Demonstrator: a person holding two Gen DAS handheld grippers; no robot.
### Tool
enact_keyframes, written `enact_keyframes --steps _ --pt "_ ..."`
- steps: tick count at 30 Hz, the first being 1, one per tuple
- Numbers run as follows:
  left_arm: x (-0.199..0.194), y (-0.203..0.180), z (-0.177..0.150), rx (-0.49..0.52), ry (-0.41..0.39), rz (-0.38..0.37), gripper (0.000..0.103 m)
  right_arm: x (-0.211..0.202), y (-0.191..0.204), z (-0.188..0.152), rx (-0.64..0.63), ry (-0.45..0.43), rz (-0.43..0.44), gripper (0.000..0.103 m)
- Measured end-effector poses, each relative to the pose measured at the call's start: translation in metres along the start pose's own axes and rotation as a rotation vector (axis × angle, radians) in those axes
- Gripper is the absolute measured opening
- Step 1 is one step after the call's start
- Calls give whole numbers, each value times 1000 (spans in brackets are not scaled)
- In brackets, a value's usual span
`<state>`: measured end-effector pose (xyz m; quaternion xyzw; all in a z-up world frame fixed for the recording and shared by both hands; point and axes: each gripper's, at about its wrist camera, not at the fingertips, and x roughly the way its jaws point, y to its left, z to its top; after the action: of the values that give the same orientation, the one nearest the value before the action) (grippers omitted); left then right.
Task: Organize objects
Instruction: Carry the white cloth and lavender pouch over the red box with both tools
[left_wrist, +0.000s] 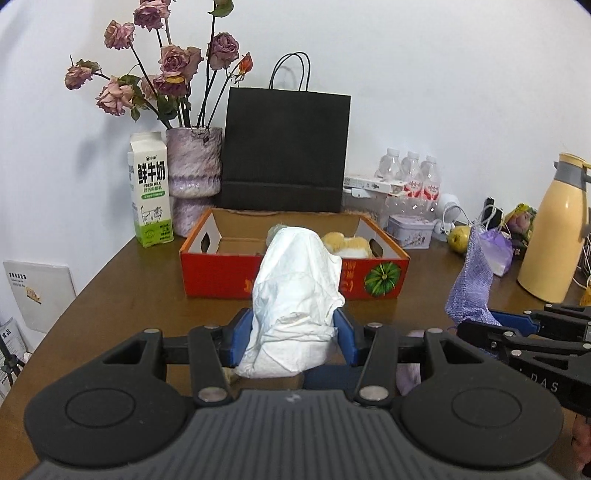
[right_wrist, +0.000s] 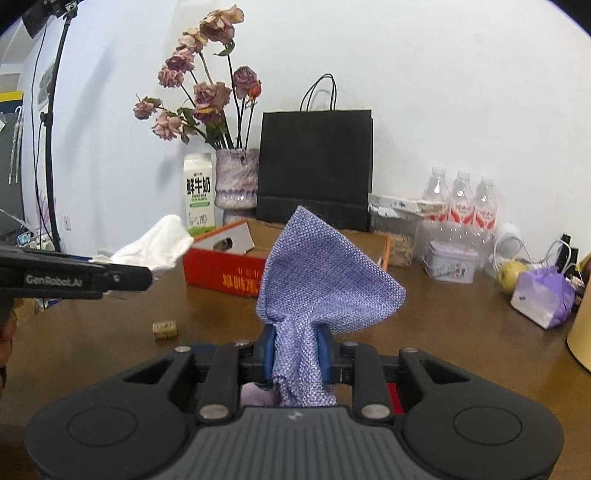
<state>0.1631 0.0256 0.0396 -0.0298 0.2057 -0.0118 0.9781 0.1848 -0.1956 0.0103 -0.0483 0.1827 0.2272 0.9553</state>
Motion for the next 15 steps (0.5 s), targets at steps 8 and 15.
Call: enact_keyframes --steps 8,15 --pt "27 2 27 -21 -34 4 49 27 3 29 -15 -28 1 22" --pt "60 5 46 -53 -40 3 49 59 4 48 -24 -40 -2 22"
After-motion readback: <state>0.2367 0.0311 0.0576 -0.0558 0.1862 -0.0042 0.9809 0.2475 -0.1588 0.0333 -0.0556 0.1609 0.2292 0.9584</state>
